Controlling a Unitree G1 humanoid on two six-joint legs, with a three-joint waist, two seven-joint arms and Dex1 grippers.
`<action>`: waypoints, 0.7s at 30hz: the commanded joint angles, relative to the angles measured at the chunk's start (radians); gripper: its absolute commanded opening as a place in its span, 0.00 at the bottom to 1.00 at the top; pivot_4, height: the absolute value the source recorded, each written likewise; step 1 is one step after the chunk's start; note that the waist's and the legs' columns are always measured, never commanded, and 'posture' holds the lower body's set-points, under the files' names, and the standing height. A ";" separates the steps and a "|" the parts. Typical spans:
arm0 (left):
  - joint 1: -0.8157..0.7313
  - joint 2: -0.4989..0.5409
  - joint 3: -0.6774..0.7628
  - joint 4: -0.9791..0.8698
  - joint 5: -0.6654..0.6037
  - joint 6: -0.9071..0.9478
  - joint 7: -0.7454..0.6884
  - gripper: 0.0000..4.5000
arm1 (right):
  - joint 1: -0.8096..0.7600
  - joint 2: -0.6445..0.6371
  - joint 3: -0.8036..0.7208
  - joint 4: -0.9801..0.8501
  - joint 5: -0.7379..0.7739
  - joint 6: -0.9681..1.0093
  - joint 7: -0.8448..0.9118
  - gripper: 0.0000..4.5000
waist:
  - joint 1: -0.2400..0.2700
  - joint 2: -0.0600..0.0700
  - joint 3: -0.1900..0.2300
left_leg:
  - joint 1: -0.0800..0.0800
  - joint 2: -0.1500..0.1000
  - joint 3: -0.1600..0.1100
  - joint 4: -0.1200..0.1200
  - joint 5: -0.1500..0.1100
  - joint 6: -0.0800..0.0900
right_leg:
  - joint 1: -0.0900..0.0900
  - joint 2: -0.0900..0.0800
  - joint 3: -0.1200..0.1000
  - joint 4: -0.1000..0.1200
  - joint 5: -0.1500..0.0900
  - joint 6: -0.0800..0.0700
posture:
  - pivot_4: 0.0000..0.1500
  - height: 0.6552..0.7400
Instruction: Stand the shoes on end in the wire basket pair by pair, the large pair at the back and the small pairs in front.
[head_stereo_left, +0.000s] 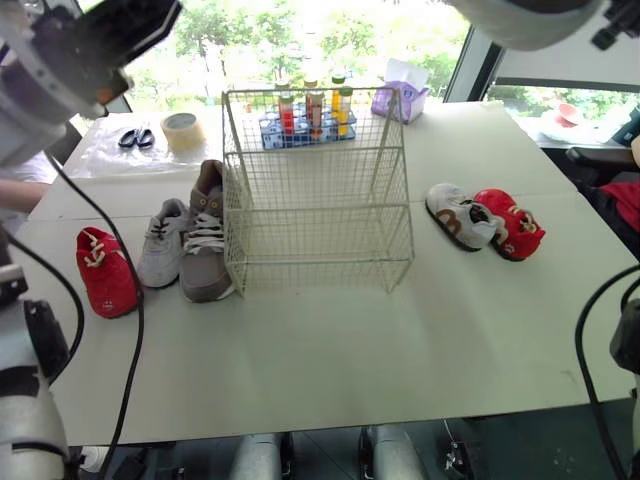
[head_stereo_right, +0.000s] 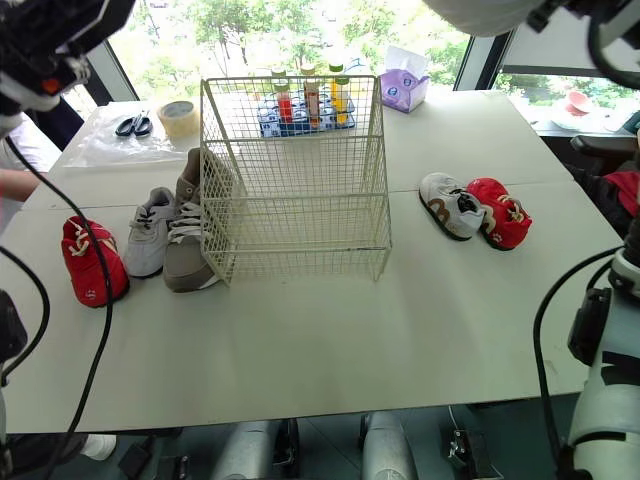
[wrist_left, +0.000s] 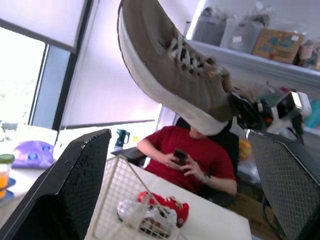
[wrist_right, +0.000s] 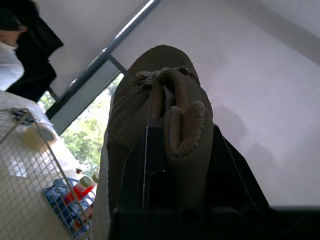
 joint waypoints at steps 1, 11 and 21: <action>-0.113 -0.013 -0.022 0.140 0.142 -0.046 -0.141 1.00 | -0.072 0.019 0.001 -0.010 0.012 -0.034 0.033 0.06 | 0.005 -0.003 0.002 | -0.001 0.000 0.000 0.001 0.000 0.000 | 0.000 0.000 0.000 0.000 0.000 0.000 | 1.00 0.15; -0.319 -0.061 -0.060 0.439 0.465 -0.179 -0.358 1.00 | -0.100 0.041 0.026 -0.042 0.029 -0.045 0.128 0.06 | 0.005 -0.008 0.005 | -0.016 0.000 0.000 0.003 0.000 0.000 | -0.016 0.000 0.000 0.002 0.000 0.000 | 1.00 0.15; -0.416 -0.112 -0.085 0.543 0.618 -0.159 -0.608 1.00 | -0.068 0.065 0.053 -0.073 0.014 -0.087 0.197 0.06 | 0.001 -0.009 0.005 | -0.016 0.001 0.001 0.003 0.000 0.000 | -0.017 -0.001 0.000 0.003 0.000 0.000 | 1.00 0.15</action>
